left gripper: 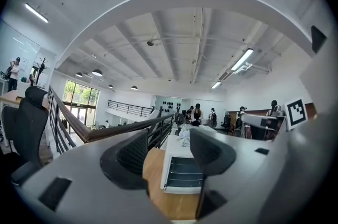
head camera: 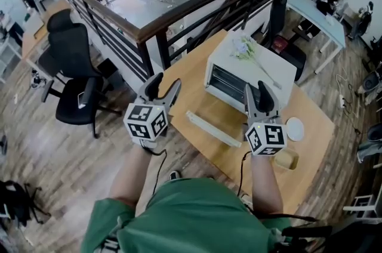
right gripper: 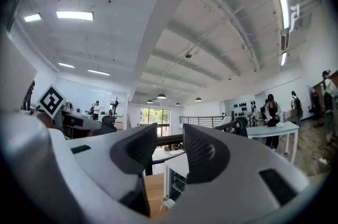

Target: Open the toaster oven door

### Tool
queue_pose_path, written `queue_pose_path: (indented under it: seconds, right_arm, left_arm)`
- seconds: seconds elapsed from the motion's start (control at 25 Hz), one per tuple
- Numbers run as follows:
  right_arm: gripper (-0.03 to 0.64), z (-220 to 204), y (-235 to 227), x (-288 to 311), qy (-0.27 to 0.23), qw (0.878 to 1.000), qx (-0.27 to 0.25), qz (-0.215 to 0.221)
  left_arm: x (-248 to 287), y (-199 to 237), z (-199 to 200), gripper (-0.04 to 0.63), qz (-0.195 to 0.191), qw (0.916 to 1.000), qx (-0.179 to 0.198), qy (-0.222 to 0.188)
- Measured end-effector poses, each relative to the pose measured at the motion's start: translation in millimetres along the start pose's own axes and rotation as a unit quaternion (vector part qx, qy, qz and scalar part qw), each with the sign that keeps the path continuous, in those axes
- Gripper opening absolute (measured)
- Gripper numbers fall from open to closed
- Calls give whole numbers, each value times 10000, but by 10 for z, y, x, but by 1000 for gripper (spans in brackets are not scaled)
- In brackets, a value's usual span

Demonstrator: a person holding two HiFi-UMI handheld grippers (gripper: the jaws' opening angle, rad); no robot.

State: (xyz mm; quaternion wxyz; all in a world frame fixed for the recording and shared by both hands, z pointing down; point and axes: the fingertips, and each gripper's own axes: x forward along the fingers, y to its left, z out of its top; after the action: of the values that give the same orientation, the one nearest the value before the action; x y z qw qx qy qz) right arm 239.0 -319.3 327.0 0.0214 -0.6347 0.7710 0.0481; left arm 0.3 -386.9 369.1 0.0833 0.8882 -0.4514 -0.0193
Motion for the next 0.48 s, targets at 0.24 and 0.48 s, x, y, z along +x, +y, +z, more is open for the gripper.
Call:
queue_pose_path:
  seconds: [0.24, 0.48]
  right_arm:
    - [153, -8, 26, 17, -3, 10000, -22, 45]
    - [155, 42, 92, 50, -1, 9998, -97, 163]
  left_arm:
    - [-17, 7, -51, 258, 35, 10000, -12, 44]
    - [5, 20, -62, 258, 57, 10000, -13, 78]
